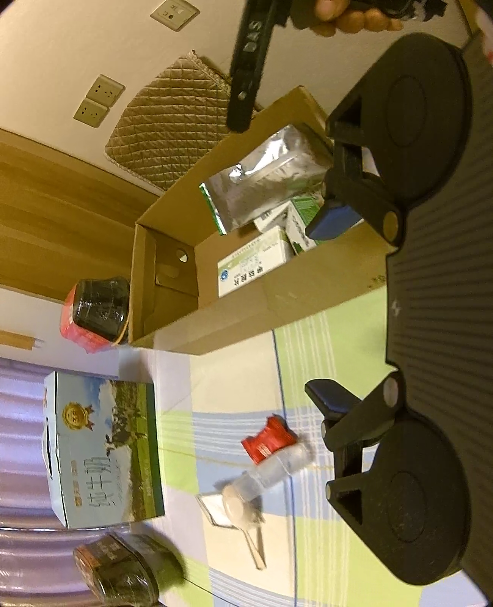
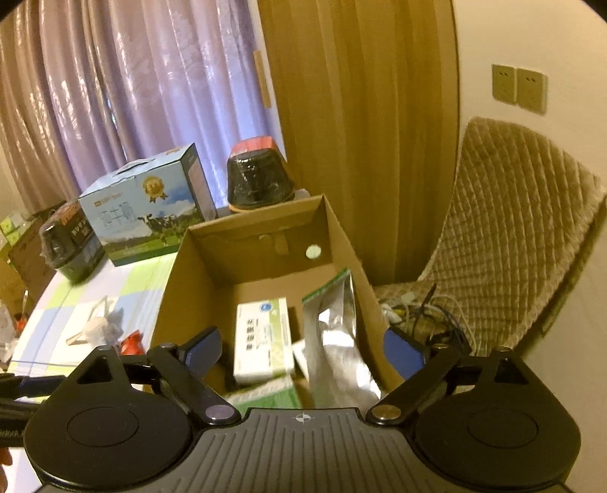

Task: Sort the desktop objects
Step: 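Lower the medicine box into the cardboard box and open the left tool while the right tool releases the pouch, then move both open tools back over the clear container and red candy packet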

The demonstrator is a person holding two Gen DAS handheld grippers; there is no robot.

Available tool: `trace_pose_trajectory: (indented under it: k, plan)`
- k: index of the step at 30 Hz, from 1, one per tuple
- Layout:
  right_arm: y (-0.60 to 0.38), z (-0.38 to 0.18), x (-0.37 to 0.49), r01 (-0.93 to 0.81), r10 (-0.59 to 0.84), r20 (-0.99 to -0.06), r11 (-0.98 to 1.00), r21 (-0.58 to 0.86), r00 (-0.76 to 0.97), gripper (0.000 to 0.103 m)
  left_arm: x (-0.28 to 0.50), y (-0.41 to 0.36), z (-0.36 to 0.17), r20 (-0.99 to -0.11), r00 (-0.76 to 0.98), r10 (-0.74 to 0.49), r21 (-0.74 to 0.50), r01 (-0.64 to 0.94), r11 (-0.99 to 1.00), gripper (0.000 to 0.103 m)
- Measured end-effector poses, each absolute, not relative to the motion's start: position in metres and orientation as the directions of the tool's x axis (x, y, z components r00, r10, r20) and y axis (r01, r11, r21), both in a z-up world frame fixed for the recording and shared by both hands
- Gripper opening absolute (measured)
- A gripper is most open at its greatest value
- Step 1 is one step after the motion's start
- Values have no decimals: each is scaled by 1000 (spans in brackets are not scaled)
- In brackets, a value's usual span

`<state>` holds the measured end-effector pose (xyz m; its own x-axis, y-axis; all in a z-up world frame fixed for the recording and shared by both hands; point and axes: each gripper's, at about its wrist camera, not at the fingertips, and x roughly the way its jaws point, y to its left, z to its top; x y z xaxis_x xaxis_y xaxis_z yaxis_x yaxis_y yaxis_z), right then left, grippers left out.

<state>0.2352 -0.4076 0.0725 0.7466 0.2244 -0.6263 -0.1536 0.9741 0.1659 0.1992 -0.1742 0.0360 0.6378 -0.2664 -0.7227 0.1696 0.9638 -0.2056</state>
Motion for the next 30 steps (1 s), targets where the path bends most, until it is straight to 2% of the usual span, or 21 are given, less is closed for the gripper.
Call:
trace_pose_trajectory:
  k: [4,7,14,30]
  plan:
    - [-404,75,205,-141,233,-611,970,196,757,100,182,-164,37,-725,641,-253,-199,156,967,82]
    - [-395,77,183,-156,268,-603,960,231,751,101,168,-154,37,-727,646,-232,-192,134,972,90]
    - [-373,78,145,-178,346,-594,929,324,726,101,138,-125,36,-737,650,-183,-170,83,982,102]
    - [-320,58,88,-231,406,-645,911,341,647,101,81,-40,15,-763,641,-88,-153,-46,987,102]
